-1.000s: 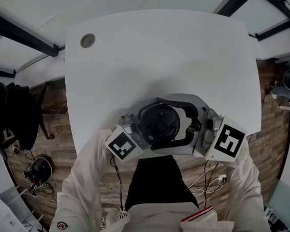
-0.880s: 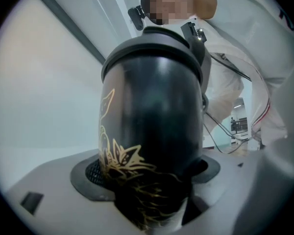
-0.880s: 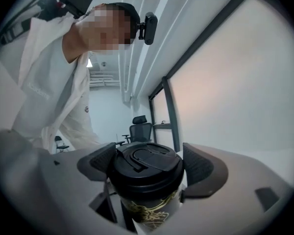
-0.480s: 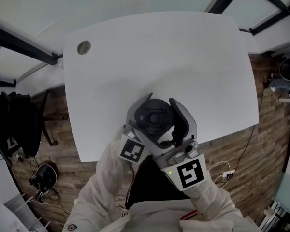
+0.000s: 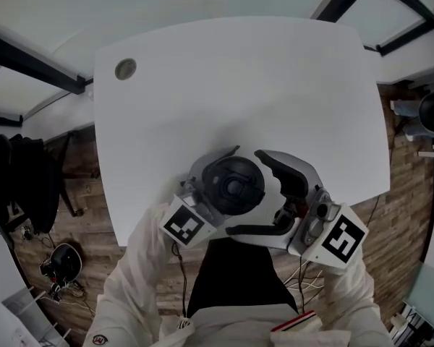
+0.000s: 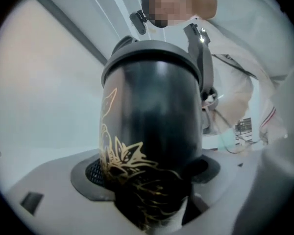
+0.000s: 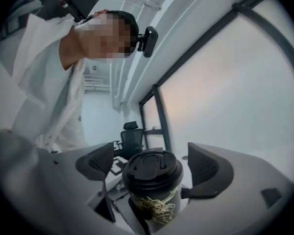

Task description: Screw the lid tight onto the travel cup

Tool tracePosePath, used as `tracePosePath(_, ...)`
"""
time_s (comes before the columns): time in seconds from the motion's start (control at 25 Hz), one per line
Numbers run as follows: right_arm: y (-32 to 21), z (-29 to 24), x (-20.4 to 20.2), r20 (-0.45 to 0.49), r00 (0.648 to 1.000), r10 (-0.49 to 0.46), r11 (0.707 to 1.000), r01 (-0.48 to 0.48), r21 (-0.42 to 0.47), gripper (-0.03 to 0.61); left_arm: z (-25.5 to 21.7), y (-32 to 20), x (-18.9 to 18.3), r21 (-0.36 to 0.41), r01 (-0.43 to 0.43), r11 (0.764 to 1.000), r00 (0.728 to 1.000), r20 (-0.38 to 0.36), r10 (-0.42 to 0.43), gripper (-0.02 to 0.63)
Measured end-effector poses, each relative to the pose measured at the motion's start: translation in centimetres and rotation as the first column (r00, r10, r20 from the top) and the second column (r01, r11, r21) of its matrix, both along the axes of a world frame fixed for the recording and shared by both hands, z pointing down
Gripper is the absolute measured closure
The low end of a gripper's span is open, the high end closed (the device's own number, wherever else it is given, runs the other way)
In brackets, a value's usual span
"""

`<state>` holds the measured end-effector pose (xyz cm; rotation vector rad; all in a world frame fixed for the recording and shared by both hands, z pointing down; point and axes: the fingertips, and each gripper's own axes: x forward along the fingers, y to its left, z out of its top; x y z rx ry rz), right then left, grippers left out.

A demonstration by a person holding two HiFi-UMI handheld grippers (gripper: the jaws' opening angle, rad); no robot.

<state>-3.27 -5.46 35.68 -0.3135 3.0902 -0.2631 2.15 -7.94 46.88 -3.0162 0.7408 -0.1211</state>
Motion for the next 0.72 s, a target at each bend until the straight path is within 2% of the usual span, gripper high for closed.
tracePosePath(0.08,0.0,0.9,-0.5,-0.058,0.986,-0.159,0.987,0.161,0.018,0.130,0.1,0.5,0.2,-0.015,-0.077,0.997,0.997,-0.006,0.077,0.190)
tracePosePath(0.16,-0.3,1.5,-1.6,-0.096,0.959,-0.265,0.962,0.270,0.036,0.130,0.1,0.6,0.2,-0.017,-0.137,0.990,0.991,-0.010,0.137,0.190)
tracePosePath(0.28,-0.1,1.9,-3.1,-0.114,0.929,-0.353,0.932,0.360,0.048,0.130,0.2,0.6,0.2,-0.026,-0.187,0.982,0.982,-0.011,0.187,0.190)
tracePosePath(0.36,0.0,1.8,-3.4,-0.101,0.930,-0.354,0.932,0.360,0.048,0.132,0.2,0.6,0.2,-0.041,-0.187,0.981,0.982,-0.021,0.186,0.190)
tracePosePath(0.44,-0.6,1.4,-3.5,-0.061,0.960,-0.273,0.960,0.276,0.052,0.132,0.2,0.4,0.0,-0.048,-0.154,0.987,0.988,-0.034,0.153,0.190)
tracePosePath(0.52,-1.2,1.1,-3.5,-0.026,0.992,-0.120,0.991,0.121,0.051,0.132,0.4,0.2,-0.2,-0.051,-0.094,0.994,0.995,-0.036,0.092,0.190)
tracePosePath(0.56,-1.5,1.1,-3.4,-0.020,0.999,-0.028,0.998,0.029,0.050,0.132,0.5,0.0,-0.2,-0.051,-0.057,0.997,0.998,-0.031,0.056,0.190)
tracePosePath(0.64,-2.1,1.2,-2.8,-0.019,0.986,0.166,0.985,-0.165,0.047,0.132,0.5,-0.3,-0.3,-0.047,0.021,0.999,0.999,-0.024,-0.022,0.190)
tracePosePath(0.72,-2.5,1.3,-2.3,-0.020,0.938,0.345,0.938,-0.344,0.045,0.132,0.6,-0.7,-0.5,-0.044,0.105,0.994,0.994,-0.018,-0.106,0.190)
